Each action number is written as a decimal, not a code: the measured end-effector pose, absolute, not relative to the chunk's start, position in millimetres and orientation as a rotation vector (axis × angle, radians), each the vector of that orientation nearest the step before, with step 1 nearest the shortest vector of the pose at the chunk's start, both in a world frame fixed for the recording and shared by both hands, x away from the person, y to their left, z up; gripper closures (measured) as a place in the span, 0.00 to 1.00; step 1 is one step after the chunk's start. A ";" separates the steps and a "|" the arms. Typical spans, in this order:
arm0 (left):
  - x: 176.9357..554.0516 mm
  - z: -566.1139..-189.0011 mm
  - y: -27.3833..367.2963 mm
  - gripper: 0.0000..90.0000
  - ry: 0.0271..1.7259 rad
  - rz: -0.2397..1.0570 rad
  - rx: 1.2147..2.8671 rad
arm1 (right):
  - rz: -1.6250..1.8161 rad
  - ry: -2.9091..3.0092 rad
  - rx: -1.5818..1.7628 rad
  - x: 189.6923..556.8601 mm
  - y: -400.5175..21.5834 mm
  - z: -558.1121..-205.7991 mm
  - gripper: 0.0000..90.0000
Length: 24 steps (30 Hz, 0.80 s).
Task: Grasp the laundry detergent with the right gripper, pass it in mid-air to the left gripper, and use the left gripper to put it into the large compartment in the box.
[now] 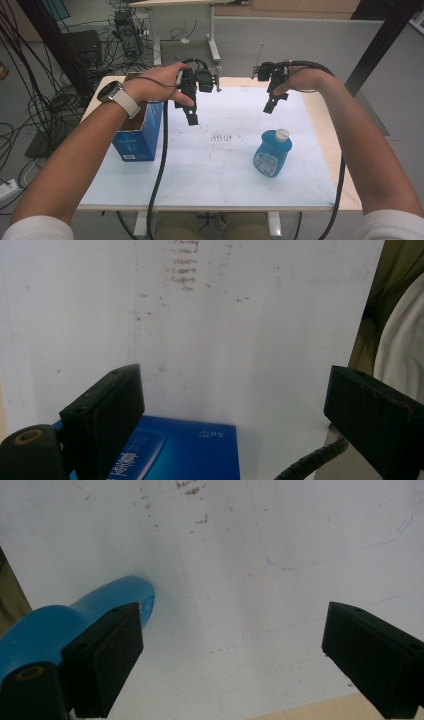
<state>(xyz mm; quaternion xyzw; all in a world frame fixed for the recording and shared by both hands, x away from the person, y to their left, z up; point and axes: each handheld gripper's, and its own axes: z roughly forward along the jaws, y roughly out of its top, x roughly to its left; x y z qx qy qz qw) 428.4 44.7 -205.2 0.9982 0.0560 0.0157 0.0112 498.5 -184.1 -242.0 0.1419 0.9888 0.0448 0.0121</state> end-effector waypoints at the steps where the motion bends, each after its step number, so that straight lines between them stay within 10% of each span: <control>1: 428.5 -205.3 44.6 0.10 0.175 0.049 3.113 | 0.143 3.081 0.440 498.5 -184.2 -241.6 0.11; 24: 426.6 -203.8 45.7 0.10 0.200 0.055 3.104 | 0.152 3.071 0.437 496.8 -183.7 -233.8 0.10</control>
